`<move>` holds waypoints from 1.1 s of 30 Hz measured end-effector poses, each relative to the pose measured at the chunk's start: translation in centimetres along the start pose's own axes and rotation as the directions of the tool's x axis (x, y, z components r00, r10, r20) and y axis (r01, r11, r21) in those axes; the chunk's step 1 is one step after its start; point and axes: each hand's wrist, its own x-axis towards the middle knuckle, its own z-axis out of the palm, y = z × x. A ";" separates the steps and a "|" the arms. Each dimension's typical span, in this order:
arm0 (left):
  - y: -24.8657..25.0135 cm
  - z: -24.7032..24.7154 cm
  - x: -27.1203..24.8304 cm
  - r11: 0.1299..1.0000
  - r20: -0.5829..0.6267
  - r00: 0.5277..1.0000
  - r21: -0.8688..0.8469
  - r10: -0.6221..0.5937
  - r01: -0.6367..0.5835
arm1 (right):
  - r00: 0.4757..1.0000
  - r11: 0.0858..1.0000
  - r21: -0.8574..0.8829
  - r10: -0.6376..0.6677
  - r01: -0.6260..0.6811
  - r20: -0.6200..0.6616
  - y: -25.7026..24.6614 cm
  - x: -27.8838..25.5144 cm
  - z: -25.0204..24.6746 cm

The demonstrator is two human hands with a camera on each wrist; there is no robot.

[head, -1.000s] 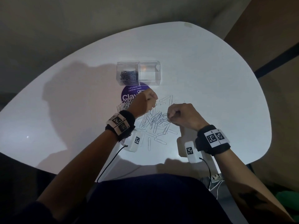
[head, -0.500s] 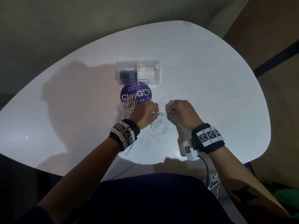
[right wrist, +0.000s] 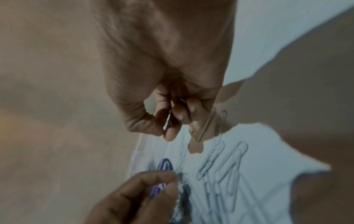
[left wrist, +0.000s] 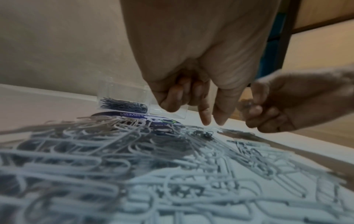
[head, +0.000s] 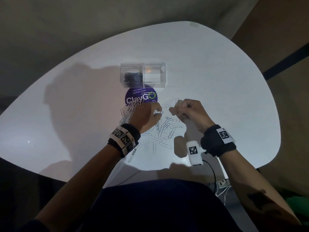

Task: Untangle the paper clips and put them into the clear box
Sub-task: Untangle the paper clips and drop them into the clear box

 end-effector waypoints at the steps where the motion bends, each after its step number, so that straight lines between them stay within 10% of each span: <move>1: 0.0 0.3 0.1 1.000 0.004 1.000 0.007 0.010 -0.011 | 1.000 0.999 0.030 0.022 -0.022 -0.009 -0.1 0.0 0.1; 7: 0.1 2.0 1.0 0.992 -0.002 1.000 0.124 0.005 -0.005 | 0.992 0.969 0.217 0.122 -0.116 -0.016 -0.5 -0.6 0.6; 12: -0.4 0.9 1.3 0.976 0.063 0.993 -0.187 -0.099 0.109 | 0.984 0.935 0.310 0.181 -0.172 0.000 -0.7 -0.5 1.1; 18: -0.9 -1.0 1.0 0.431 0.357 0.881 -0.773 -0.310 0.465 | 0.968 0.877 0.415 0.187 -0.242 0.169 -0.5 0.0 1.2; 23: -0.7 -1.7 0.4 0.345 0.434 0.864 -0.794 -0.254 0.500 | 0.957 0.906 0.312 0.252 -0.287 0.146 0.1 0.6 0.9; 25: -0.6 -1.7 0.4 0.366 0.441 0.857 -0.776 -0.265 0.513 | 0.966 0.943 0.210 0.246 -0.257 0.077 -0.2 0.2 1.0; 28: -0.3 -1.3 0.8 0.634 0.385 0.878 -0.611 -0.285 0.474 | 0.995 0.982 -0.162 0.099 -0.101 -0.020 -0.3 -0.4 1.2; 33: -0.6 0.1 0.6 0.959 0.111 0.992 -0.267 -0.066 0.094 | 0.999 0.569 -0.821 -0.042 0.039 0.019 0.8 -0.4 1.1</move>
